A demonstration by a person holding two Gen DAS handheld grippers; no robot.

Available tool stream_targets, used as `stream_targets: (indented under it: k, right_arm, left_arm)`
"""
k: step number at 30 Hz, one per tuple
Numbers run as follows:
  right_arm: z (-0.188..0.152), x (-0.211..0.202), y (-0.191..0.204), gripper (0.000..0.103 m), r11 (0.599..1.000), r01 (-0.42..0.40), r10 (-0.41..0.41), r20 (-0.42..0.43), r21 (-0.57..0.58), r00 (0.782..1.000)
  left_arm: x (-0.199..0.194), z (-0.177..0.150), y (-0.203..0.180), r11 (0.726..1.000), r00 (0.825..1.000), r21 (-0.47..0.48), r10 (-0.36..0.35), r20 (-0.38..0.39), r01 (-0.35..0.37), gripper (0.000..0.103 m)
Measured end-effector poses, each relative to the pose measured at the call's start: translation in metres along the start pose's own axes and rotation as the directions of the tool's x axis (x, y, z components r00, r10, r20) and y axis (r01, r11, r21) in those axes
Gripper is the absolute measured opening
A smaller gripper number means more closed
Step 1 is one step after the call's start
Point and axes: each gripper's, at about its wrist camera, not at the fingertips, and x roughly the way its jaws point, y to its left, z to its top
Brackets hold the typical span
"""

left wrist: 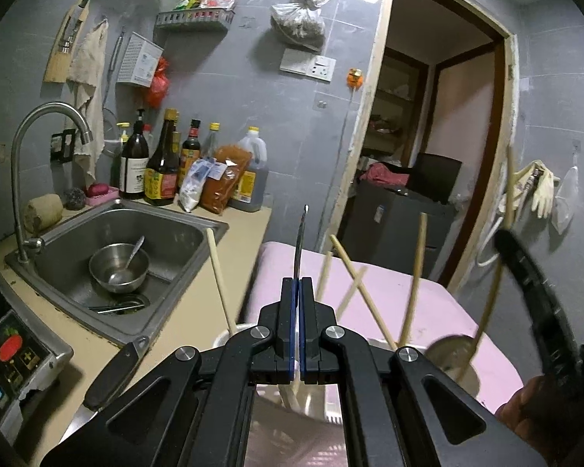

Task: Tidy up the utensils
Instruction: 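Lift spoon and chopstick over the white holder and open both tools to drop them, then move both open tools back over the fork and peeler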

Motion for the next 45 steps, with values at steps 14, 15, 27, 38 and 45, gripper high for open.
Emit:
stream_targets:
  k: [14,15,27,38,45]
  right_arm:
    - [0.005,-0.024,-0.020,0.027,0.996,-0.071,0.077,-0.146,0.044,0.986]
    - [0.006,-0.026,-0.021,0.029,0.996,-0.074,0.080,-0.143,0.045,0.986]
    - [0.030,-0.047,-0.035,0.061,0.997,-0.061,0.065,-0.083,0.049,0.994]
    - [0.049,-0.091,-0.067,0.103,0.997,0.076,-0.076,-0.021,0.017,0.997]
    - [0.051,-0.116,-0.092,0.103,0.987,0.158,-0.158,-0.041,-0.008,0.987]
  left_arm:
    - [-0.024,0.000,-0.016,0.993,0.993,-0.033,-0.108,0.038,0.109,0.030]
    - [-0.026,0.001,-0.017,0.993,0.993,-0.035,-0.112,0.044,0.114,0.034]
    - [-0.040,0.007,-0.038,0.989,0.986,-0.019,-0.142,0.092,0.144,0.050]
    - [-0.054,0.005,-0.075,0.982,0.971,0.023,-0.191,0.142,0.190,0.089]
    - [-0.052,-0.011,-0.103,0.973,0.965,0.035,-0.232,0.121,0.230,0.096]
